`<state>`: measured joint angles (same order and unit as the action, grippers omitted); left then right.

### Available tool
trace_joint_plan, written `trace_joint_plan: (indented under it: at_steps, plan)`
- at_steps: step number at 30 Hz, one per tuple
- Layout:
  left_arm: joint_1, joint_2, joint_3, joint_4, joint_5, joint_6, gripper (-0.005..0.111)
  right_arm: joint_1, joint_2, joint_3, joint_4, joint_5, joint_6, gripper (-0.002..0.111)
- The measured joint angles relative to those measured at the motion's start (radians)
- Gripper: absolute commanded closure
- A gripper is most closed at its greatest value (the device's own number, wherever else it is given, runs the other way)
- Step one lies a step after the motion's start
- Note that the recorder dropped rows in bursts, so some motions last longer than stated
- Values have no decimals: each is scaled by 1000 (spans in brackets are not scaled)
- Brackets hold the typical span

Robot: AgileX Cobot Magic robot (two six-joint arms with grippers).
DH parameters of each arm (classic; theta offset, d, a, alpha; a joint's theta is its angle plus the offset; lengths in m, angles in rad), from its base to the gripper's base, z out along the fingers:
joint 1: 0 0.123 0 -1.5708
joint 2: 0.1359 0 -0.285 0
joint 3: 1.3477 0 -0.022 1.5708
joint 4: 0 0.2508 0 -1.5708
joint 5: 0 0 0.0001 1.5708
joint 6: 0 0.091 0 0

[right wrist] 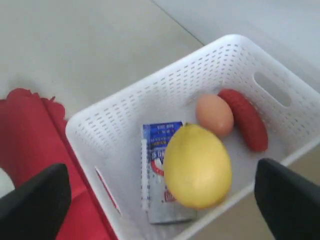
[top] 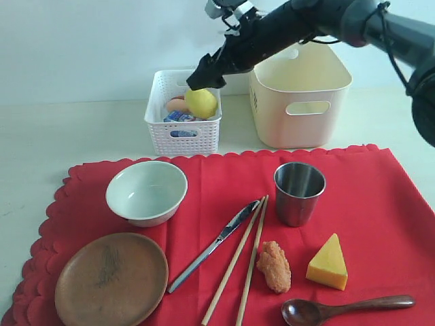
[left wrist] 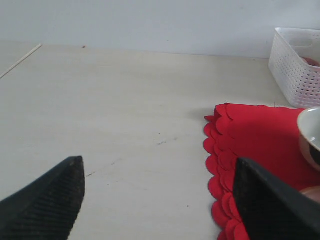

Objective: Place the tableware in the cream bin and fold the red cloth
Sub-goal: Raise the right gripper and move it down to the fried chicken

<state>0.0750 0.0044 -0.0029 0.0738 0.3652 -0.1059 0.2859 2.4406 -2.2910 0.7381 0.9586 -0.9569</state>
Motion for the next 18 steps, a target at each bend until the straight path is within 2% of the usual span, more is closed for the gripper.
trace_joint_plan:
  at_steps: [3,9,14,18]
  plan:
    - [0,0,0,0,0,0,29,-1,-54,0,-110,62,110,17]
    - [0,0,0,0,0,0,29,-1,-136,0,-282,200,276,30]
    - [0,0,0,0,0,0,29,-2,-179,9,-336,252,366,30]
    - [0,0,0,0,0,0,29,-2,-232,90,-358,254,415,30]
